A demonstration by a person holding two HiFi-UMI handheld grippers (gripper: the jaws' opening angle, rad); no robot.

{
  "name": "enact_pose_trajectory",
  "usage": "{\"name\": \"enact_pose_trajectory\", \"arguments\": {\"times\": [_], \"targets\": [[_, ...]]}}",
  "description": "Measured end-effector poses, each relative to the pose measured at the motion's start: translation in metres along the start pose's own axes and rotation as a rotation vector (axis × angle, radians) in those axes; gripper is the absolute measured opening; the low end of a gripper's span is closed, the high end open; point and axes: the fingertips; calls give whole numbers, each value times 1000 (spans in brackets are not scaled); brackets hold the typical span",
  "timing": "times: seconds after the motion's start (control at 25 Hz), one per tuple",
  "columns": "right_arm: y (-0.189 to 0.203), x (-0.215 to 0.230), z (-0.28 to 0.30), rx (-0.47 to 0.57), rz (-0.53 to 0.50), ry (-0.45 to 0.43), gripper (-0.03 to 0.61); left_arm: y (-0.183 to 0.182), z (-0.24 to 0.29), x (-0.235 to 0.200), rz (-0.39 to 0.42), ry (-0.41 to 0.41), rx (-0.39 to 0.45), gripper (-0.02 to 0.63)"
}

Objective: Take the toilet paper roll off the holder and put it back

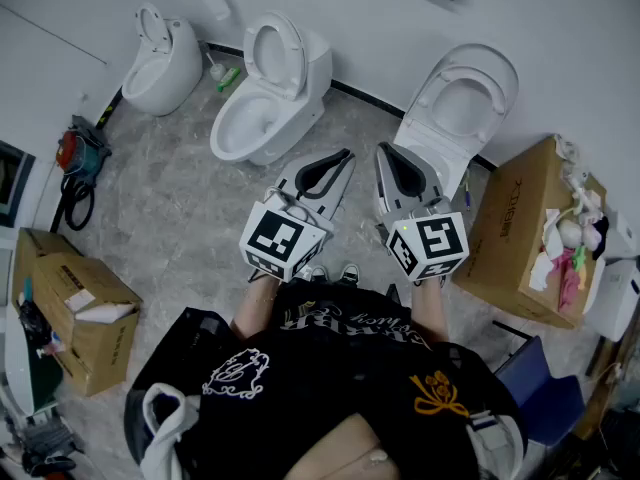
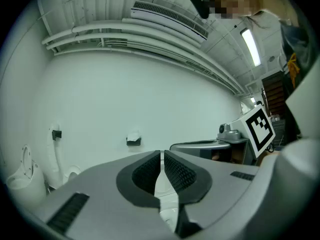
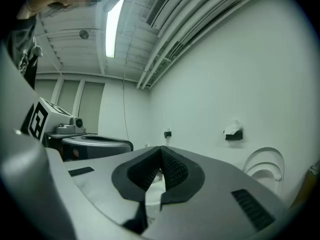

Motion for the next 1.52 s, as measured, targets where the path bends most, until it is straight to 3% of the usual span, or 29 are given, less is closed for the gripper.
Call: {"name": "enact_pose_trajectory", "arguments": {"times": [0.4,0.68,1.2,1.52], "targets": [[7,-3,-8,9,35,-51,12,8,5,9,-2,-2,-21,37],[17,18,-11,-21,16,-30,13,13,16,10,3,-17,-32,37],[34,47,-22,-31,37,-71,12,34,38,29,14,-54,-47,37],[46,56,2,-42,54,-70,14,42,47,10,15,-53,-68,37]]}}
Point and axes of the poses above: the fingertips, and each gripper's own axes: z forward along the fingers, x to its right, y out of its underside, and after that the axes turned 15 degrees about x, right-handed
